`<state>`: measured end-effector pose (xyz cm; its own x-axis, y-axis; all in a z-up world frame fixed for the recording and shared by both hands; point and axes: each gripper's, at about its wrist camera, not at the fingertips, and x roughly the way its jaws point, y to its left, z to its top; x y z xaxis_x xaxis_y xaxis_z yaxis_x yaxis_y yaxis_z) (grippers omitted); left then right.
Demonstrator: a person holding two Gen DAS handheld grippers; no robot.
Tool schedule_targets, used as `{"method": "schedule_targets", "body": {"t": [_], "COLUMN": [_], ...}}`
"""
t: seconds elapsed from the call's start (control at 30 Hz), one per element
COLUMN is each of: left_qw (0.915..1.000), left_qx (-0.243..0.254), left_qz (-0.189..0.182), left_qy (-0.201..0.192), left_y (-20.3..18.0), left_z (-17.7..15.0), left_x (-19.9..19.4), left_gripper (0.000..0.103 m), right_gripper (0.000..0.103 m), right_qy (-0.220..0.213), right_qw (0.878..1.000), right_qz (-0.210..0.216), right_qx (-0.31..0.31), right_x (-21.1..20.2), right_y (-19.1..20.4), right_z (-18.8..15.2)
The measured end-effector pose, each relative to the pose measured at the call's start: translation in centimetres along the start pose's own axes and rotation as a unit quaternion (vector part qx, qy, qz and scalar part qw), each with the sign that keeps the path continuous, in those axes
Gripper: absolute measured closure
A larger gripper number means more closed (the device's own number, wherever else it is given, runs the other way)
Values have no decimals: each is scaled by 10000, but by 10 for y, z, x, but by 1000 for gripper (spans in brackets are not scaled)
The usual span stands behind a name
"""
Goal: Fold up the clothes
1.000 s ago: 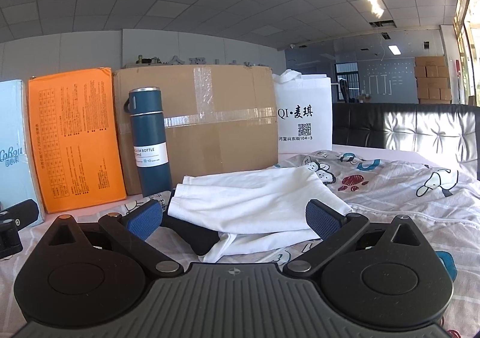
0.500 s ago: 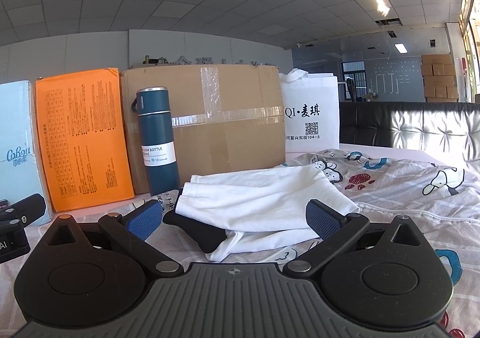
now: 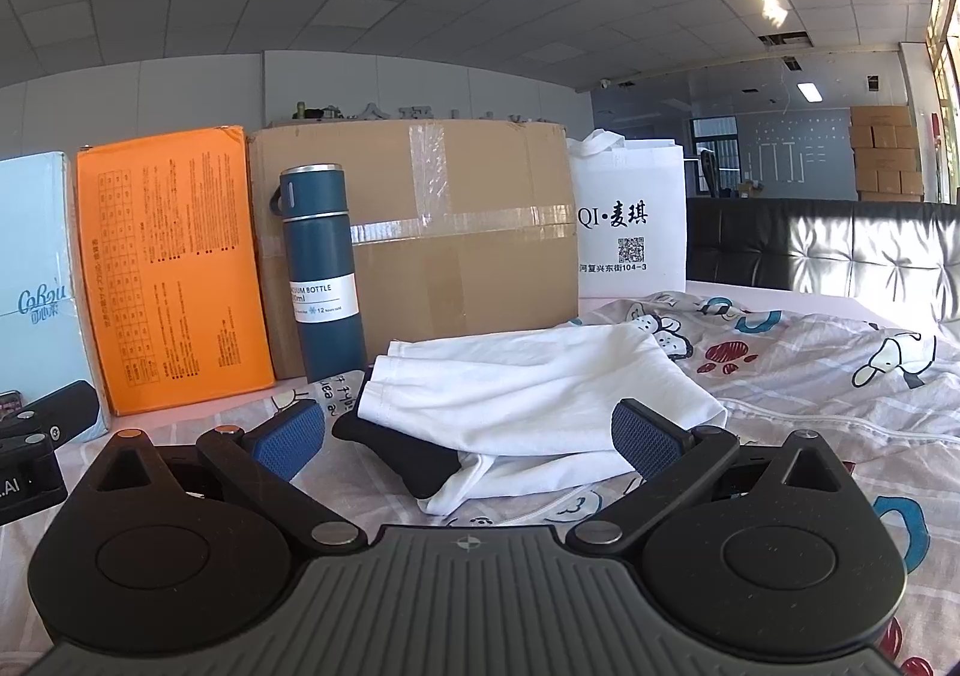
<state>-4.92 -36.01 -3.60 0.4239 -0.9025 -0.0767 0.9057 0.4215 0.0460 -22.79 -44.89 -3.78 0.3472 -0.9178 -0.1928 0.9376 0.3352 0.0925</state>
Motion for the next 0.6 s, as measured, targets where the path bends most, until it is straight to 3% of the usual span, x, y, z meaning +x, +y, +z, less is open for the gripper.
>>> {"method": "schedule_targets", "body": {"t": [0.6], "left_qw": [10000], "left_qx": [52], "left_qz": [-12], "left_qy": [-17], "left_y": [-2], "left_z": [0], "left_x": [-1], "left_gripper": [0], "right_gripper": [0], "right_qy": [47], "right_qw": [10000], "right_qz": [25], "right_qx": [-12], "right_x": [1], "right_y": [0], "right_z": [0]}}
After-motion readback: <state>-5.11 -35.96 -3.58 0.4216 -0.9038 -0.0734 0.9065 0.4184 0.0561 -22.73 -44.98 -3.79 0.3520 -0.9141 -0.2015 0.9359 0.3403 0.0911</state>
